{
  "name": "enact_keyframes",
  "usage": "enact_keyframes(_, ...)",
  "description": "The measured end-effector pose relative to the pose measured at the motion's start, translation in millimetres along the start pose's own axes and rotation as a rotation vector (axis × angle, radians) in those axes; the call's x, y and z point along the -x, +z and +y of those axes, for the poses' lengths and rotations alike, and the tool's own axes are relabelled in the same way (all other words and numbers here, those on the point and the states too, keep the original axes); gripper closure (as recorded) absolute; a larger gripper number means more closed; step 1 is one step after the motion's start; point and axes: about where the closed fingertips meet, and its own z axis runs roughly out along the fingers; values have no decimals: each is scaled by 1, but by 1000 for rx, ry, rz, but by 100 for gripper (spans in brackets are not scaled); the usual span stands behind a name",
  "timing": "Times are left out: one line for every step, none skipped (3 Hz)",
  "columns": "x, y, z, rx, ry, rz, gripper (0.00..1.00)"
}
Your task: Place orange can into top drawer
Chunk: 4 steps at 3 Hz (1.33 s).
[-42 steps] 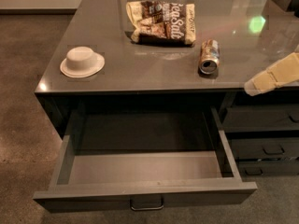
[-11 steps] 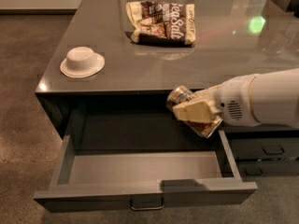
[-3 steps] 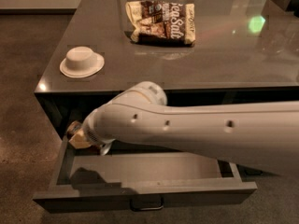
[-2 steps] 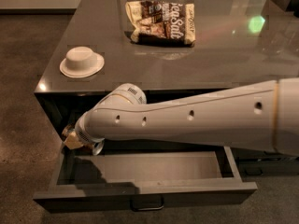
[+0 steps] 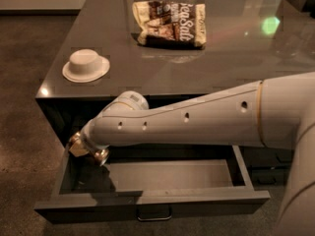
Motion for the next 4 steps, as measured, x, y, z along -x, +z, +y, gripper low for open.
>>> enact_keyframes(-14,22,-18,-11,41,20,100)
enact_keyframes(-33,47,-42,-31,98,49,100)
enact_keyframes(-43,57,-56,-42,132,65,100)
enact_keyframes(-43,56,-56,-42,132,65,81)
